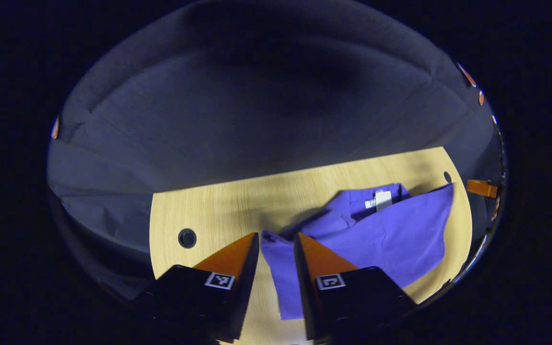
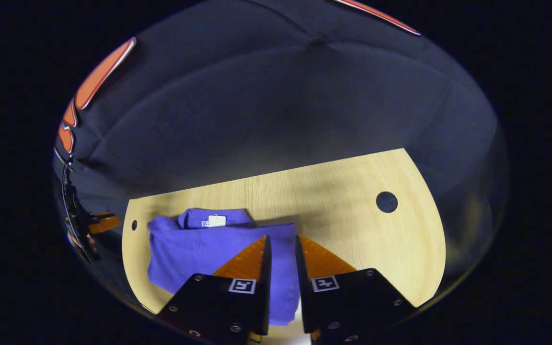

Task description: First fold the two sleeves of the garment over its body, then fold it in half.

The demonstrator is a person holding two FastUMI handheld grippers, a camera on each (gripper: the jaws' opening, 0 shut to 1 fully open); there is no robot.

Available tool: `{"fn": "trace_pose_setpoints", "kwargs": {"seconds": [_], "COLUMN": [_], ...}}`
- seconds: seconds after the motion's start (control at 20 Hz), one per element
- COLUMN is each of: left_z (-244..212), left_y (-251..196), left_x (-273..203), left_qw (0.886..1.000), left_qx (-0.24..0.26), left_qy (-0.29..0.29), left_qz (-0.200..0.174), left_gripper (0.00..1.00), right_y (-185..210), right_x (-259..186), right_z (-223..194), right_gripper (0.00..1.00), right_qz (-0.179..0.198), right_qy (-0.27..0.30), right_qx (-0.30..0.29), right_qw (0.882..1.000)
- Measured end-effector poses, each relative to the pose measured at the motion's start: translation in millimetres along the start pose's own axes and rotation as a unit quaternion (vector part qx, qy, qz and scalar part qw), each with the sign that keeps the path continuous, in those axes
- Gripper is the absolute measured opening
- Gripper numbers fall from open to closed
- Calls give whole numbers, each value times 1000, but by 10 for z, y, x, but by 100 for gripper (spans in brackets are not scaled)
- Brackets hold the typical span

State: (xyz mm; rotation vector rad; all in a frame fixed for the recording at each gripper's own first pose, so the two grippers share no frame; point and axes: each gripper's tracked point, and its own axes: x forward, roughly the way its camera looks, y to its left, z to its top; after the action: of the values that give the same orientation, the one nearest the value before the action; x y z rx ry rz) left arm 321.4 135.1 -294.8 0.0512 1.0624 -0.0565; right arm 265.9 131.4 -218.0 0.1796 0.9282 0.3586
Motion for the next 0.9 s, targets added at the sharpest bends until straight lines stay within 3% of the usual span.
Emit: {"fn": "trace_pose_setpoints", "kwargs": {"seconds": [0.1,0.15,0.2,0.25,0.4,0.6,0.9], "left_z": [14,45,69,58,30,-48,-299], "left_y": [-99,-142,-187,-198,-239,-269,-558], "left_x": [-83,-121,-170,-264,-522,-1100,-1993], "left_qw": [999,999,998,997,995,988,971], "left_qx": [-14,-24,-34,-40,-32,-19,-3], "left_qy": [-31,-46,-57,-68,-94,-150,-239], "left_qz": [-9,-13,-18,-22,-19,-3,16], "left_gripper": [55,67,71,80,89,95,95], "right_y": [8,-1,-23,-42,-3,49,413], "right_x": [-69,-135,-234,-308,-617,-1102,-2105], "right_z": [5,17,32,48,63,141,185], "right_gripper": [41,36,54,59,80,90,93], "right_qz": [4,2,-4,-9,-12,-26,-17], "right_qy": [-14,-25,-37,-47,-80,-146,-249], "right_qx": [-5,-12,-19,-25,-26,-36,-41], "right_qw": [1000,1000,999,999,996,988,968]}}
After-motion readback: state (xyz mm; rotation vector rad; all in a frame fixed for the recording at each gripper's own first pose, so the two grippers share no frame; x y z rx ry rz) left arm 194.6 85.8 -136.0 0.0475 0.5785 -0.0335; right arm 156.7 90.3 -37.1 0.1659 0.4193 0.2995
